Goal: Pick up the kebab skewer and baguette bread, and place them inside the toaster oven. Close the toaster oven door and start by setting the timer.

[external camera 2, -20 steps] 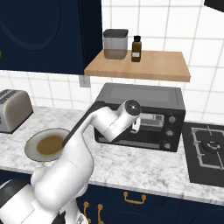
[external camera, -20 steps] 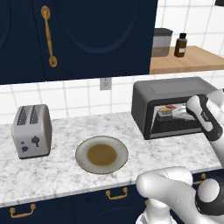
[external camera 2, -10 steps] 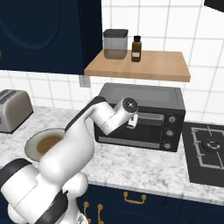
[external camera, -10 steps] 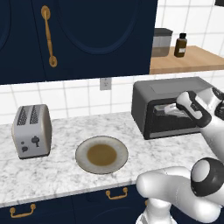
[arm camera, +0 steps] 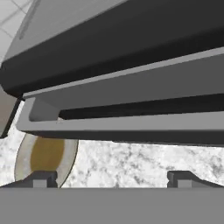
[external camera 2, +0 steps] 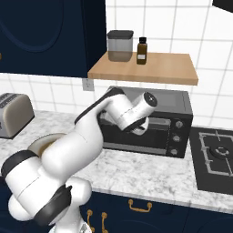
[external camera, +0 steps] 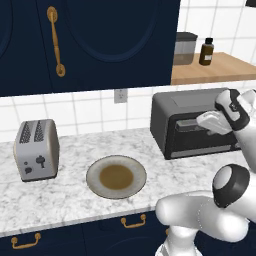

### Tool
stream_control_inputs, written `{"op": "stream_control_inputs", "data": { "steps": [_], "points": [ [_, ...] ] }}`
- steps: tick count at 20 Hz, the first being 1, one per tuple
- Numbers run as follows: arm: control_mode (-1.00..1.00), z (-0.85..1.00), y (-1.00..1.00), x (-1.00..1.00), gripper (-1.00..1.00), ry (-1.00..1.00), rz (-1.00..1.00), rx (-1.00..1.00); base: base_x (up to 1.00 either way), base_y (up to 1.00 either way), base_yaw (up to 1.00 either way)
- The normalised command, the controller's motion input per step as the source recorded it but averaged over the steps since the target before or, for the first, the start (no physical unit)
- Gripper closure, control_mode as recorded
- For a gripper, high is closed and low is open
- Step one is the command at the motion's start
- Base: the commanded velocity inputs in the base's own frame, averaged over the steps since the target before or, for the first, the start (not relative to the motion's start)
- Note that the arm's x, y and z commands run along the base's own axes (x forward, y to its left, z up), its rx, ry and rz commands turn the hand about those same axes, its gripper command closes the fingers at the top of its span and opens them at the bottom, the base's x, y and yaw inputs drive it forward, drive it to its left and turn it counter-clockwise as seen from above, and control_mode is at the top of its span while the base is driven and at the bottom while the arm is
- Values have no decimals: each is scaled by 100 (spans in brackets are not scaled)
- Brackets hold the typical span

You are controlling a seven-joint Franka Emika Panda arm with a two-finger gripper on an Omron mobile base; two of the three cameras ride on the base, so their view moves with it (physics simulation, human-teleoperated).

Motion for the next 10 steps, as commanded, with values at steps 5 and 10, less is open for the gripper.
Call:
{"op": "stream_control_inputs", "data": {
  "steps": [5, 10],
  "points": [
    [-100, 0, 0, -93, -100, -23, 1, 0, 0, 0, 0],
    [-100, 0, -8, -61, -100, -28, 0, -1, 0, 0, 0]
  ]
}}
